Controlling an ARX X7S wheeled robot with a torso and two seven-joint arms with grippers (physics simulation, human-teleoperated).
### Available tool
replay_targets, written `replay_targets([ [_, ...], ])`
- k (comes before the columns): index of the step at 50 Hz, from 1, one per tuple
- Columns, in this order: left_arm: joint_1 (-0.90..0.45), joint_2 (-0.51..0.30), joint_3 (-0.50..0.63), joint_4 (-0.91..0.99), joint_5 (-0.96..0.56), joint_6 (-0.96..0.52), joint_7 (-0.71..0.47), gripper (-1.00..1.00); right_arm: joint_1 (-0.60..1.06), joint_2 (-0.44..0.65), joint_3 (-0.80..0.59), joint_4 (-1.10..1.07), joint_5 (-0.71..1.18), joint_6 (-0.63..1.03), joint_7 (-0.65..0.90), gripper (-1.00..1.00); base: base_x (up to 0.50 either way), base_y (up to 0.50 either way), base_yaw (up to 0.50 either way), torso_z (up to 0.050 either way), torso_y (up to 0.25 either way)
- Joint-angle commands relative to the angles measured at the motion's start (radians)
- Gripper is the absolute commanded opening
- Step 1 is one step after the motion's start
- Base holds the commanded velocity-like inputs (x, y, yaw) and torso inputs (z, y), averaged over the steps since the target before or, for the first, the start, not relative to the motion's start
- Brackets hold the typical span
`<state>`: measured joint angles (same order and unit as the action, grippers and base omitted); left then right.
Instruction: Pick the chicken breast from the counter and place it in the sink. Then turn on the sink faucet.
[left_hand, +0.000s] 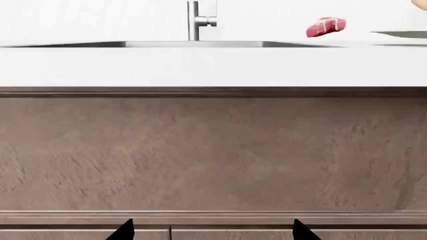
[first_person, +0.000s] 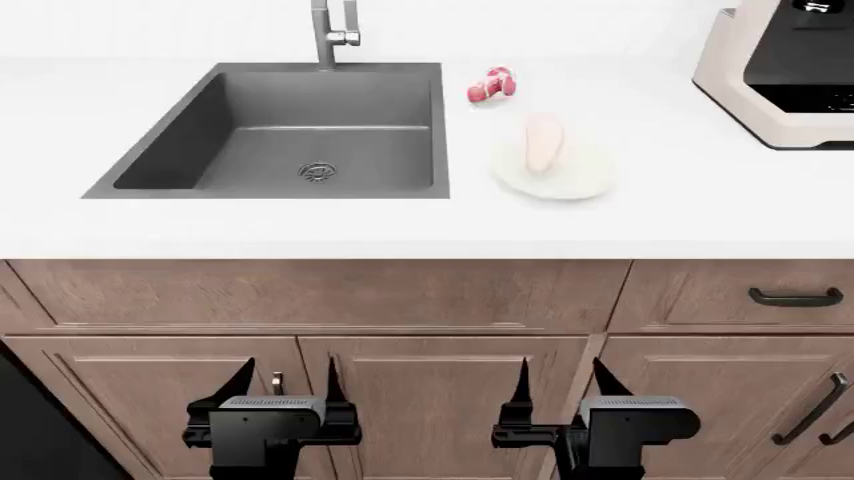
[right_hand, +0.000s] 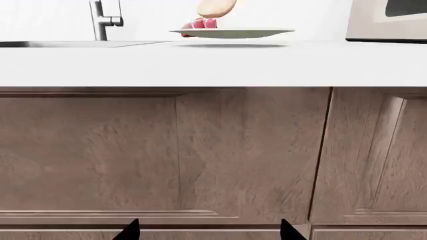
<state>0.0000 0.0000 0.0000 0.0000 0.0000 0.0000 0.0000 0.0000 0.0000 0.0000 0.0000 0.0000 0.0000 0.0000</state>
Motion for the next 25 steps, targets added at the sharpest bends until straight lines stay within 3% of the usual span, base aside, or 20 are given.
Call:
replay_targets([
  [1, 0.003, -0.018, 0.009, 0.025, -0.028, -0.014, -0.015, 1.00, 0.002, 0.012, -0.008, -0.002, 0.036, -0.008, 0.024, 1.00, 0.00, 0.00, 0.00, 0.000, 0.000],
  [7, 0.009, -0.044, 0.018, 0.102, -0.060, -0.071, -0.033, 1.00, -0.002, 0.036, -0.031, -0.059, 0.063, 0.026, 0.053, 1.00, 0.00, 0.00, 0.00, 0.000, 0.000],
  [12, -0.020, -0.086, 0.012, 0.282, -0.080, -0.283, -0.044, 1.00, 0.012, 0.077, -0.065, -0.278, 0.031, 0.252, 0.068, 1.00, 0.00, 0.00, 0.00, 0.000, 0.000],
  [19, -0.187, -0.173, -0.054, 0.596, -0.235, -0.847, -0.030, 1.00, 0.187, 0.163, -0.005, -0.684, 0.149, 0.857, 0.012, 1.00, 0.00, 0.00, 0.00, 0.000, 0.000],
  [25, -0.526, -0.208, -0.105, 0.714, -0.324, -1.308, -0.062, 1.00, 0.495, 0.206, 0.069, -0.807, 0.231, 1.282, -0.012, 1.00, 0.00, 0.00, 0.00, 0.000, 0.000],
])
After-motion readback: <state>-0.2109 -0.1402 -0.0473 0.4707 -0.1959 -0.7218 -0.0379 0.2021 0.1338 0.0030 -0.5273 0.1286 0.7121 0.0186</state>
